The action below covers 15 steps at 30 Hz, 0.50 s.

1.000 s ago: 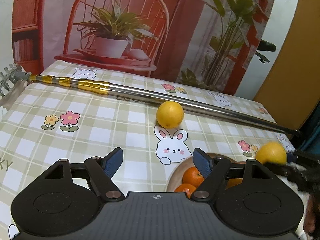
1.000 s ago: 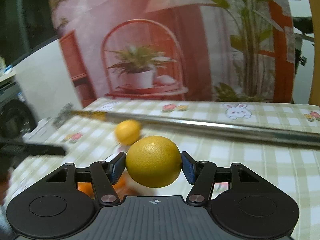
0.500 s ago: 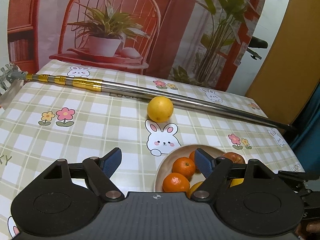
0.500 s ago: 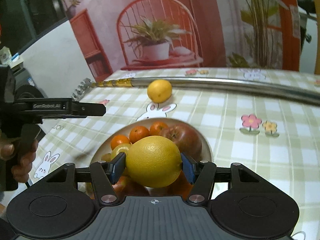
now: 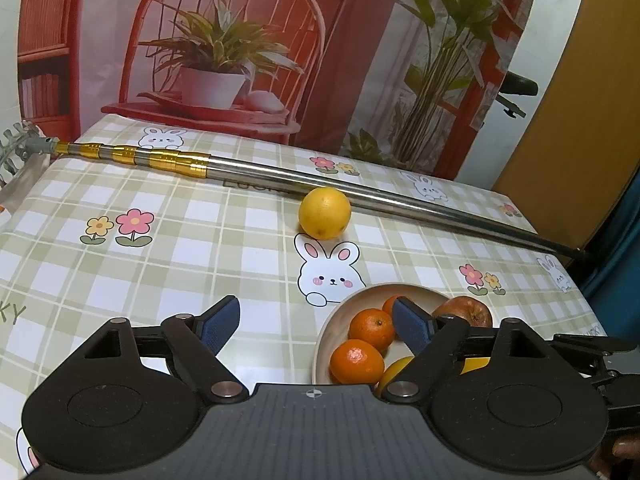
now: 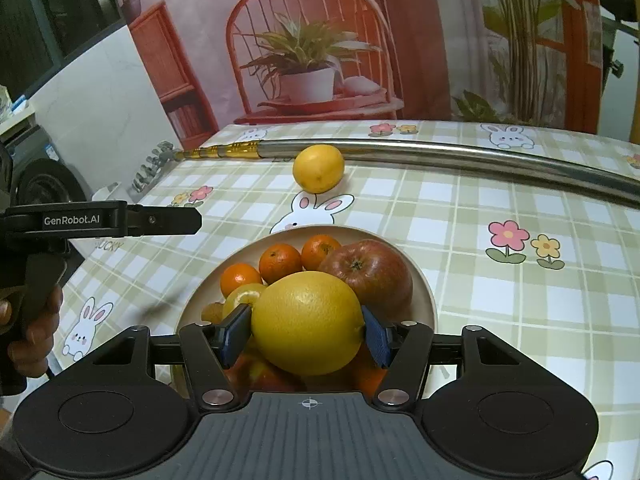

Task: Organize fruits
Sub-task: 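Carry the grapefruit over the plate, lower it and open the right tool, then move the right tool to the lemon by the rod and grasp it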

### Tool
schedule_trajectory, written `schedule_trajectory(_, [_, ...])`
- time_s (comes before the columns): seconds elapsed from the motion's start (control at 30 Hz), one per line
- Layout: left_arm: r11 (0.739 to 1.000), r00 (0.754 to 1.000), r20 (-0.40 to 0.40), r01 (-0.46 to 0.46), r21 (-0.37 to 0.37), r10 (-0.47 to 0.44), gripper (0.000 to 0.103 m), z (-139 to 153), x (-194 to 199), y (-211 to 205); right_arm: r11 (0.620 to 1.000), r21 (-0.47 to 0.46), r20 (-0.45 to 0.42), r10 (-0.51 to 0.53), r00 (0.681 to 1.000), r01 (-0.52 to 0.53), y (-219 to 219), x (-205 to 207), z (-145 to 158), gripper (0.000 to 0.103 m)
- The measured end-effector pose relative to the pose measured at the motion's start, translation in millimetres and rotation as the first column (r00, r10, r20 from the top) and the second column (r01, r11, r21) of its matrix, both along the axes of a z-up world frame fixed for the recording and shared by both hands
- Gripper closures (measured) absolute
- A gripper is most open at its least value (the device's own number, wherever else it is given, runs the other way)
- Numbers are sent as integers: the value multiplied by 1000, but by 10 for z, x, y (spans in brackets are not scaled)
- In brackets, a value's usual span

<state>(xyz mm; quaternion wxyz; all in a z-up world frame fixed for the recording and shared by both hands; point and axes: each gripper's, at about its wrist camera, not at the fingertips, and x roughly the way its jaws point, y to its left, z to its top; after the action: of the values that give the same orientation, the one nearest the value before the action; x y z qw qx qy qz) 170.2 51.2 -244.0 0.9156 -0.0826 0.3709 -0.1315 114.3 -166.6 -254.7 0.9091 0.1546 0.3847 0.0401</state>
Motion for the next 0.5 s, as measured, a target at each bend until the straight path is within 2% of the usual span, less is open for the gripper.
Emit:
schedule_trajectory(0.17, [1000, 1000, 1, 5, -8, -5, 9, 3, -9, 9, 1000, -18, -4, -1, 1000, 1, -5, 8, 1, 44])
schedule_trajectory(0.27, [1000, 1000, 3, -2, -5, 2, 7, 6, -8, 14, 1000, -30, 10, 2, 1000, -2, -3, -16, 45, 39])
schedule_trajectory(0.5, [1000, 1000, 10, -20, 6, 20, 5, 26, 3, 31, 998, -59, 66, 4, 998, 0, -75, -34, 234, 38])
